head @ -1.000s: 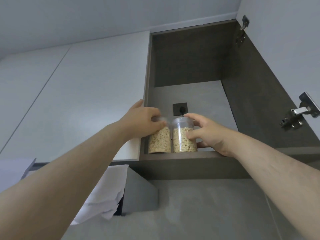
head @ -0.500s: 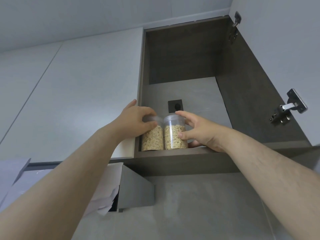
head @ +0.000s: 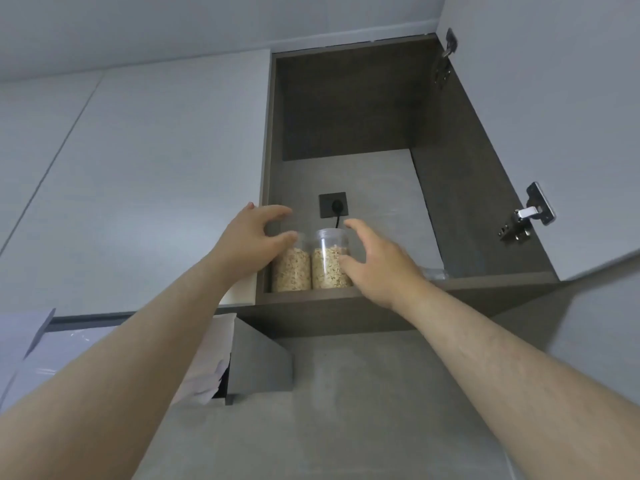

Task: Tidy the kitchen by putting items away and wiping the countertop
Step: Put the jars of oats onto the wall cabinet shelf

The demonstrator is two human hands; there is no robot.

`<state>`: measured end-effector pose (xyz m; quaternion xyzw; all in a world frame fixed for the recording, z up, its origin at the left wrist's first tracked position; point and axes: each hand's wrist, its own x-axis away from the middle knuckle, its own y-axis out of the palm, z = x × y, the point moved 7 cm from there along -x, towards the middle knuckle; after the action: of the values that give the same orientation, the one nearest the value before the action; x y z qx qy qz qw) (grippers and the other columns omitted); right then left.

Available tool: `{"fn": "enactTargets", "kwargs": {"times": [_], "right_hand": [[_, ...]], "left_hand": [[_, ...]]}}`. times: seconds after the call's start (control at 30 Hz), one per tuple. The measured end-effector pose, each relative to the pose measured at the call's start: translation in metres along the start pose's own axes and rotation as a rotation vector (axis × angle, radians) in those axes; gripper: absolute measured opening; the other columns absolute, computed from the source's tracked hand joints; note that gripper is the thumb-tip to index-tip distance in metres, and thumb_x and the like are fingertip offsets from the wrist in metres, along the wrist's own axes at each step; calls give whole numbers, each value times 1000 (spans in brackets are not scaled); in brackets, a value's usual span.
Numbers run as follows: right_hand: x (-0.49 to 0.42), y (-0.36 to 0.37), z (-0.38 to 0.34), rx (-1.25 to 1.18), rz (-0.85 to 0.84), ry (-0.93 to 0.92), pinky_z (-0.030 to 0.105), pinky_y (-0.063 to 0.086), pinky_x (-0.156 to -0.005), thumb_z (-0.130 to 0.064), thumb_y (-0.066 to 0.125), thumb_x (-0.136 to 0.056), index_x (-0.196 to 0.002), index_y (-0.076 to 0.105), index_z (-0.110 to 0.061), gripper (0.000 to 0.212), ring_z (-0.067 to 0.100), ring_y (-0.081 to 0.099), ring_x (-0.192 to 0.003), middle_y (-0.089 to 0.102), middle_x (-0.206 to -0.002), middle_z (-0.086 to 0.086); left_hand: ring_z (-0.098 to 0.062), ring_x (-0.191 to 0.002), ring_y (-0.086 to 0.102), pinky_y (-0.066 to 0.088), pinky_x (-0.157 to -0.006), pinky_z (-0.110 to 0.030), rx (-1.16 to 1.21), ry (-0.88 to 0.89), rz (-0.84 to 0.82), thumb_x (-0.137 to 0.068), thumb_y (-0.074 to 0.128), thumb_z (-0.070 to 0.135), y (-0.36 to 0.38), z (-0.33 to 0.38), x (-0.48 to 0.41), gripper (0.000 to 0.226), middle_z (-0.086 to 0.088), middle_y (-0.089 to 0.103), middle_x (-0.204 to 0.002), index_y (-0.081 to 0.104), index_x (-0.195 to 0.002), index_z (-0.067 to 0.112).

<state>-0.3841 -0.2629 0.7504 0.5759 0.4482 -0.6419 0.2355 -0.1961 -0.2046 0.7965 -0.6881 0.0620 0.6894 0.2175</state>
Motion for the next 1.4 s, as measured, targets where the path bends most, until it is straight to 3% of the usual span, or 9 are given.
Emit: {"fn": "enactTargets", "kwargs": {"times": [0.13,0.27,0.43,0.6,0.87,1.0,1.1,1.3,1.4], "right_hand": [[75,20,-8,349,-87,-213,34,8,-122,-36,53,-93,-151,34,-27,61,19,21,-150,26,-162,0],[181,24,27,7,-106,20,24,25,-118,-33,51,-87,-141,51,-25,54,11,35,-143,41,-155,-3],[292,20,56,10,-141,129,-2,14,-105,-30,53,-89,-136,57,-25,48,-16,31,-131,49,-140,-18],[376,6,77,101,-221,243,1,16,-107,-38,45,-88,-134,58,-23,50,-12,36,-128,53,-134,-19],[524,-2,87,244,-391,375,7,22,-108,-25,50,-83,-125,55,-24,42,9,51,-117,65,-123,-4],[603,-1,93,298,-516,428,10,29,-104,-24,55,-79,-118,63,-21,40,11,56,-108,66,-116,-6],[663,0,99,355,-613,512,22,48,-94,-30,57,-76,-109,68,-24,36,12,61,-103,67,-112,-6],[753,12,105,335,-758,676,21,45,-87,-29,58,-70,-95,65,-26,26,12,64,-87,66,-92,-9],[795,21,113,301,-856,836,32,50,-91,-27,57,-71,-100,66,-21,31,20,63,-102,66,-103,-3]], "left_hand": [[-4,-103,58,49,-77,-19,150,25,106,-94,59,31,-5,35,54,22,11,66,-113,64,-116,28],[6,-88,63,46,-75,-18,317,97,-101,-89,65,30,6,82,136,9,17,72,-89,73,-92,30],[6,-102,58,44,-80,-15,252,186,-253,-81,52,52,55,95,232,40,32,64,-105,69,-110,32],[-11,-108,63,47,-90,-22,181,159,-460,-85,47,48,134,87,337,45,8,69,-116,68,-116,23],[-14,-97,69,58,-79,-36,121,153,-826,-82,46,46,220,94,509,38,11,71,-108,67,-111,30],[-11,-81,69,57,-64,-25,173,155,-972,-77,49,41,246,104,583,33,15,71,-93,68,-101,29],[-4,-75,68,54,-64,-16,209,140,-1095,-69,62,41,260,116,640,29,20,70,-88,71,-96,33],[-13,-121,54,44,-98,-25,323,-10,-1418,-88,44,47,280,140,741,51,12,57,-134,52,-136,29],[-11,-131,44,38,-104,-24,342,-22,-1518,-90,49,45,288,156,766,58,11,44,-146,38,-145,29]]}}
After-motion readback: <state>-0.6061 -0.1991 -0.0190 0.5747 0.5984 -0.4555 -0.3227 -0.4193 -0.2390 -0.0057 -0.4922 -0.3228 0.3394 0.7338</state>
